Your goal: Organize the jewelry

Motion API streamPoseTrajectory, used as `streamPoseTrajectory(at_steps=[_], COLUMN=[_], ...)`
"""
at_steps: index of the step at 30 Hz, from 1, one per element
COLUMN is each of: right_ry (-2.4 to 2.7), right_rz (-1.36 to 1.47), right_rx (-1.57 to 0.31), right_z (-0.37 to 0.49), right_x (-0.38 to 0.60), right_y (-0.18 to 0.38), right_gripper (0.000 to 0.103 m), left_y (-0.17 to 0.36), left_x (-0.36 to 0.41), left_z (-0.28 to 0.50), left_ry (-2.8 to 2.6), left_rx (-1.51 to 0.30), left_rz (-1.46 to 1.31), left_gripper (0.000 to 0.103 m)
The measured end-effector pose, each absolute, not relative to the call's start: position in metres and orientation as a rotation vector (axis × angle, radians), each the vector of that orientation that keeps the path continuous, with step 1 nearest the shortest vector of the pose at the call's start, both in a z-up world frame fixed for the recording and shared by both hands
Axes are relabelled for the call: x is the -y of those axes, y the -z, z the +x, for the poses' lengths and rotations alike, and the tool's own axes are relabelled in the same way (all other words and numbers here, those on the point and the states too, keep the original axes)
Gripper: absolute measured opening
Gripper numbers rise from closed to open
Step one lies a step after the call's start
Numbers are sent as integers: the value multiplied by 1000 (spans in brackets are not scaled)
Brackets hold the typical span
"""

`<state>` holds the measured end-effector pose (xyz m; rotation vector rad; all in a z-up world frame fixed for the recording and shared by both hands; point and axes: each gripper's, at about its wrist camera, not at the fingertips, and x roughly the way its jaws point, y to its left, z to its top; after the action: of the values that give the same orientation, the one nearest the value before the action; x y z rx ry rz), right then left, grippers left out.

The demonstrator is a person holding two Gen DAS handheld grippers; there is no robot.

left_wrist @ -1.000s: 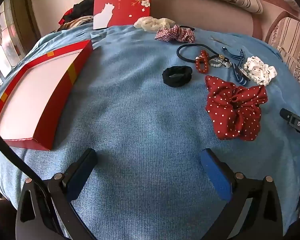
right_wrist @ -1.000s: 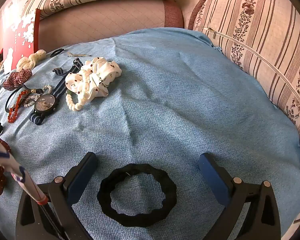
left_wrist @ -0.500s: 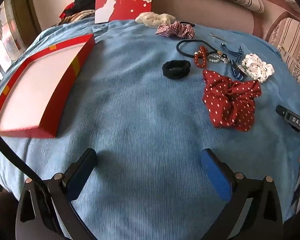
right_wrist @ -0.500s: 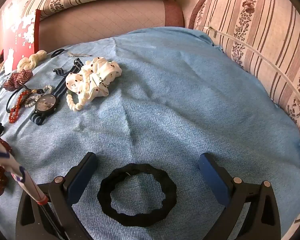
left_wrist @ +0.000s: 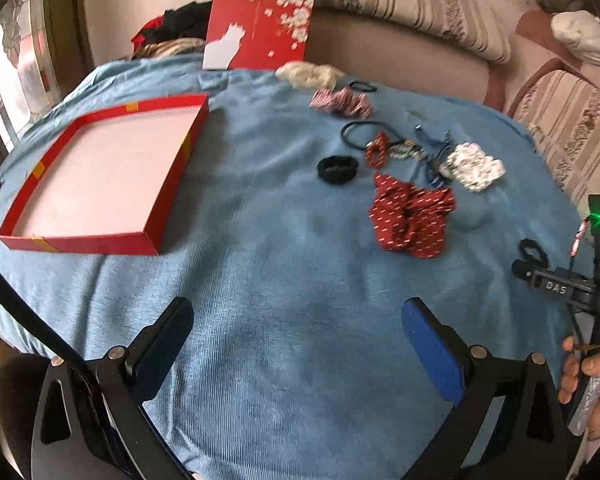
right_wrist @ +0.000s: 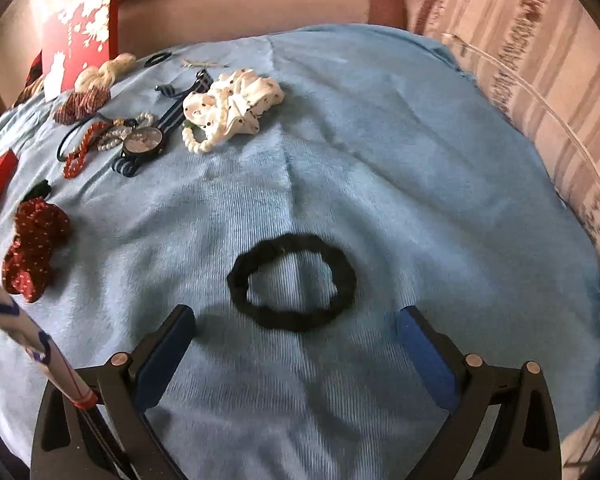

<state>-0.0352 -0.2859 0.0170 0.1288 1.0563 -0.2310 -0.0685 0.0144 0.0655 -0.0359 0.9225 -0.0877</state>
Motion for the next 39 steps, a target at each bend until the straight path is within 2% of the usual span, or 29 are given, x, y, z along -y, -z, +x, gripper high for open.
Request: streamPoseTrajectory(at_steps=[4,7,9,11,14,18,25,31,35,39], right_ry=[293,359,351,345,310,327,245,230,195,209], right_rz=[215,227,233,212,193,137,67,77,101,84], right_rx=[-984,-766,-713,-764,-790,-775,-671,-612,-703,-657], right_z=[-67,-107,-118,-116,-113,-116,-99,-62,-19,-16], right_x=[282,269,262,253,243,233,217,209,209,216], right_y=[-39,-68,-75,-70,-63,-66,-108,-121,-100,-81], right_gripper=[98,97,97,96,89,89,91,92,92,92], left_y=[-75,-72,-66,-60,-55,-55,-72,-94,-96,-95], left_x=[-12,-11,-13,-12,-11,-5,1,-6,-2,-2], left_z=[-76,-81,-91,-99,-114,-132,-143,-116,-84,-56], left_ry=[112,116,96,101,127,154,185,185,179,195], left_rx=[-906,-896,-883,-888,-883,-857,-753,-716,-724,-747], left_rz=[-30,-4,19,37,93,193,273,227,200,153], left_gripper=[103,103,103,103,103,103,103,103,103,103])
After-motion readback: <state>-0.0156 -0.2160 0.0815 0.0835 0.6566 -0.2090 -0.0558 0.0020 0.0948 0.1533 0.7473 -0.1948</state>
